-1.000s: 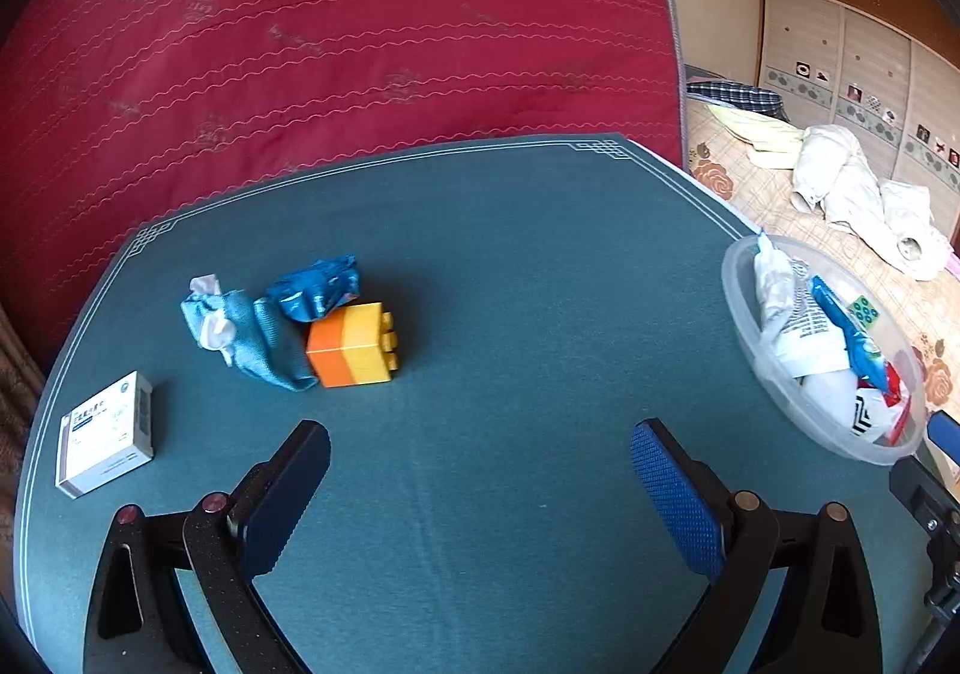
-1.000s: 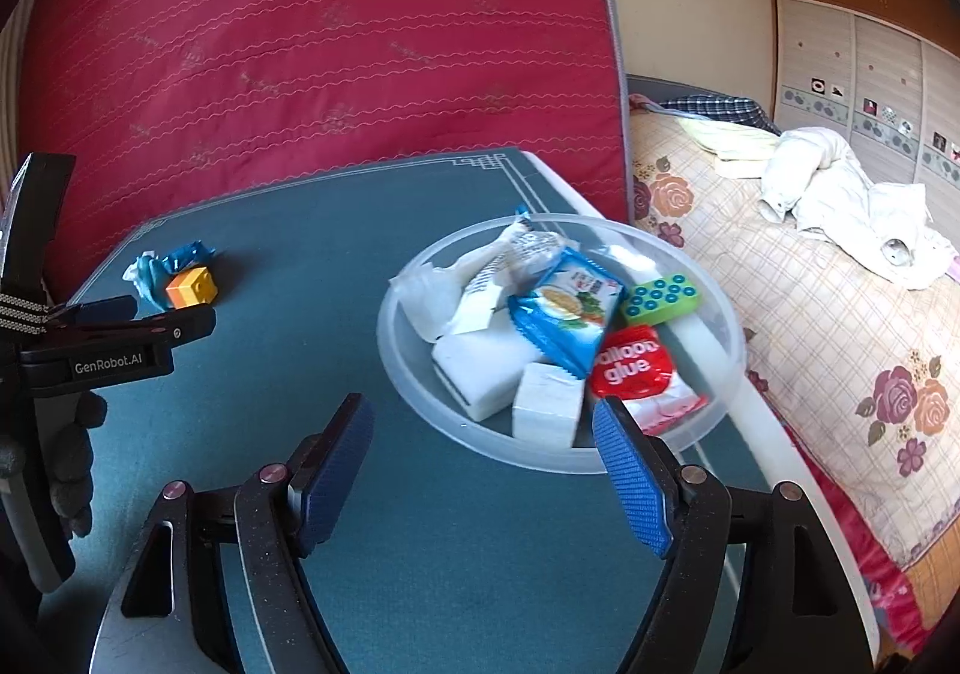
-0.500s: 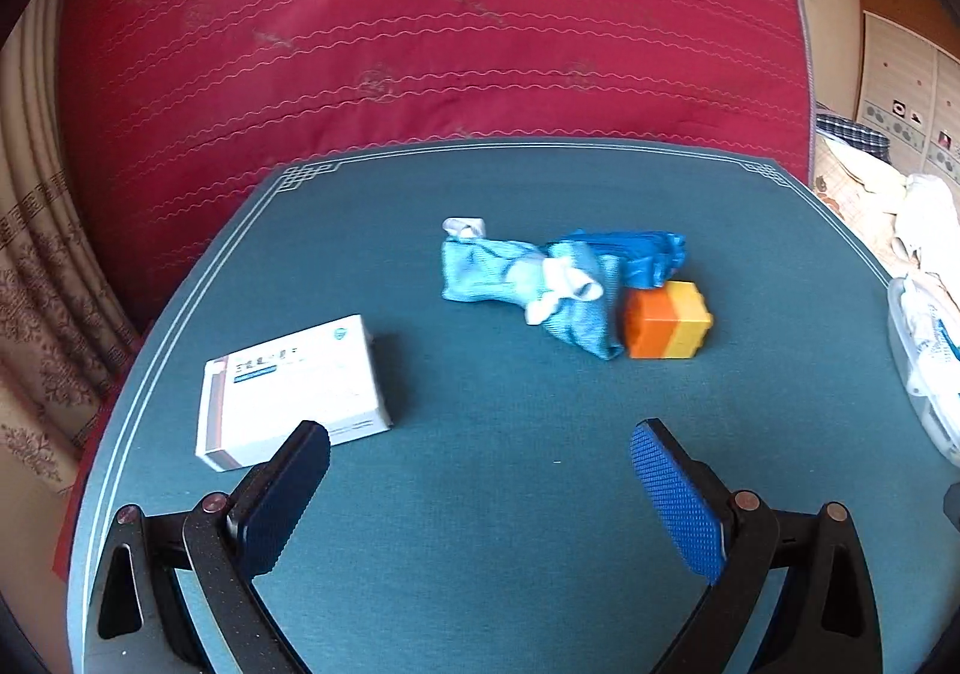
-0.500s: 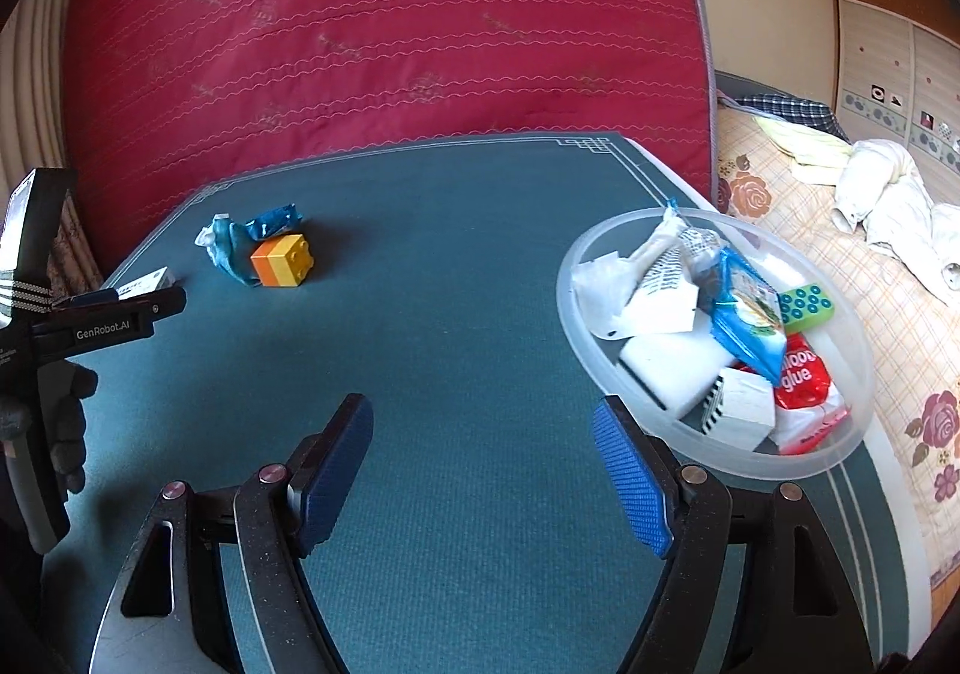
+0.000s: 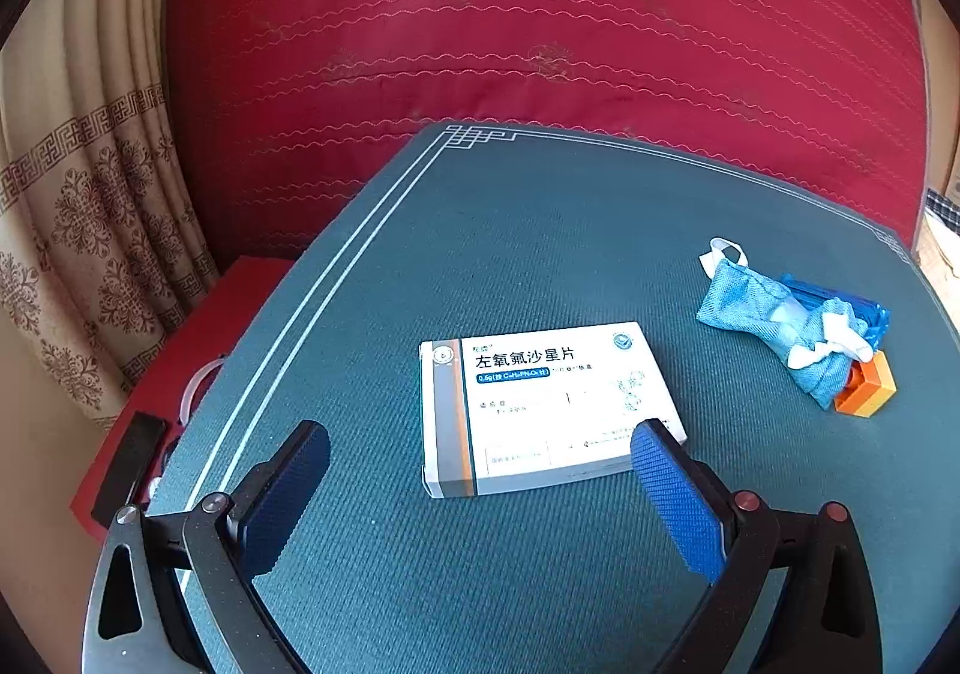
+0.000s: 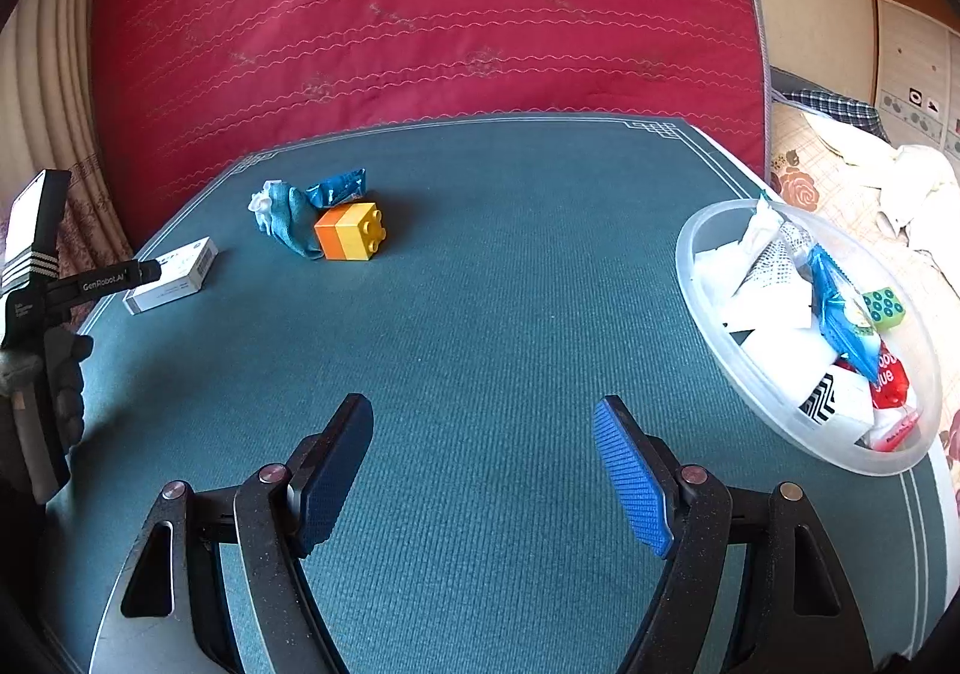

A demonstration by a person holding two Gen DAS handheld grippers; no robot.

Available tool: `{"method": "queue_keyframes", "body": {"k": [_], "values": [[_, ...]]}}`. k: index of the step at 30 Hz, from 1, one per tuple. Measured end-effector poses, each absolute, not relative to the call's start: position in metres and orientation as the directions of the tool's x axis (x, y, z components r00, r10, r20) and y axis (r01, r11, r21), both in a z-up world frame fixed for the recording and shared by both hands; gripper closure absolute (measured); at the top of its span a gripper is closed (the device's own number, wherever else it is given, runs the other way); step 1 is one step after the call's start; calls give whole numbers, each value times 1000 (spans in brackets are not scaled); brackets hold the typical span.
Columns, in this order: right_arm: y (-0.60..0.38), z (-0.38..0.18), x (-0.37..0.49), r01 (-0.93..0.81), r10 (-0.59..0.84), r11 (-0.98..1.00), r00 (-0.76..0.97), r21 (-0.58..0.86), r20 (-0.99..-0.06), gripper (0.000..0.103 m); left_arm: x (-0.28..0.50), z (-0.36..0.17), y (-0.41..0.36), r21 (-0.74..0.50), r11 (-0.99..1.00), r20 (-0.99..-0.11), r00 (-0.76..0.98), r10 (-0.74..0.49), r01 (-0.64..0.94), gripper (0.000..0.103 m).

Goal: Organize objects
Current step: 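Move both tools back toward the medicine box and orange-yellow block, then grasp the white medicine box with the left tool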

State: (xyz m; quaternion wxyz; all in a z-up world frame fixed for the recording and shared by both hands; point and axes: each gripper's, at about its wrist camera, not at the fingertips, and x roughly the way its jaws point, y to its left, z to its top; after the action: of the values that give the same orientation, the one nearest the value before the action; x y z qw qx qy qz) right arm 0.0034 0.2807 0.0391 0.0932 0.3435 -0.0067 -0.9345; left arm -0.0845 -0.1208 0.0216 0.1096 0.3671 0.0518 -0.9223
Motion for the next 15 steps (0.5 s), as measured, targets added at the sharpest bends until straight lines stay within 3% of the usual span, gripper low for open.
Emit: {"method": "queue_keyframes", "body": {"k": [7,15], "values": [[281,41,1,158,-183,-983,-745,97,-641,26,-97,15,-122,-96,-977,-718,-693,-64,190,1],[288,38,-2,126,-175,-985,-740,122,-649,26,-99,14,-83,-40,-997,-717,-697,-20,70,1]]}}
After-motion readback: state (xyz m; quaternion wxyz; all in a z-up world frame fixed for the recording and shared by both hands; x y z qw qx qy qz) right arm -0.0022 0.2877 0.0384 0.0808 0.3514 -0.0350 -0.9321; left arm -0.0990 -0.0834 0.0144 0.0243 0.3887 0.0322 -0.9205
